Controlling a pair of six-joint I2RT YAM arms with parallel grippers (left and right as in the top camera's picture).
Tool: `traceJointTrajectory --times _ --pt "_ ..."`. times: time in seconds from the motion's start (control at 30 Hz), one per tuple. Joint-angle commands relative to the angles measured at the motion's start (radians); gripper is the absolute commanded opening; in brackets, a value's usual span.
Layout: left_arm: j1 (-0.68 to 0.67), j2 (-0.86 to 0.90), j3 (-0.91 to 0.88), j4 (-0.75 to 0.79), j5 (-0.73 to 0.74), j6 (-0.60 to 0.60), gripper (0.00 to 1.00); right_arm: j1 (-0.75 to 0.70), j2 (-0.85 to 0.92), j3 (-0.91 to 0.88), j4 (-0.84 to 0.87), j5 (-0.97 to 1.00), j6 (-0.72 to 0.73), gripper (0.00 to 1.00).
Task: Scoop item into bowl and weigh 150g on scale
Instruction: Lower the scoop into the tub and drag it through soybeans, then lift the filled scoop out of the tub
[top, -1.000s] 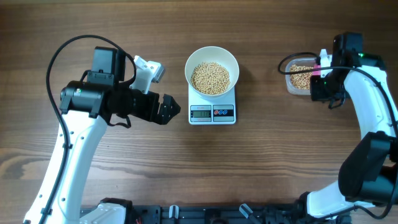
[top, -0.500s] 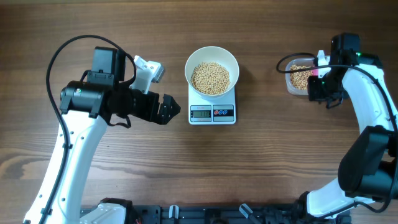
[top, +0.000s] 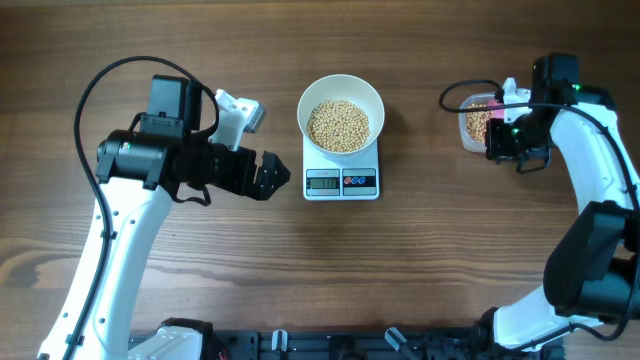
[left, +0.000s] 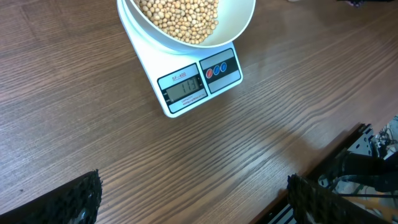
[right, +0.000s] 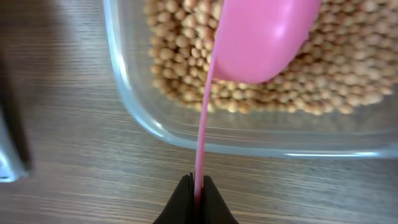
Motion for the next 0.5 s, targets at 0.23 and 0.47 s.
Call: traceJointTrajectory --times 0.23,0.47 --pt "-0.005 -0.017 0.005 0.000 0.019 0.020 1.00 -0.099 0.025 -0.005 -0.002 -0.321 0.003 0.04" --pt "-0.005 -0.017 0.005 0.000 0.019 0.020 1.00 -0.127 0.026 -0.005 -0.017 -0.380 0.007 0.04"
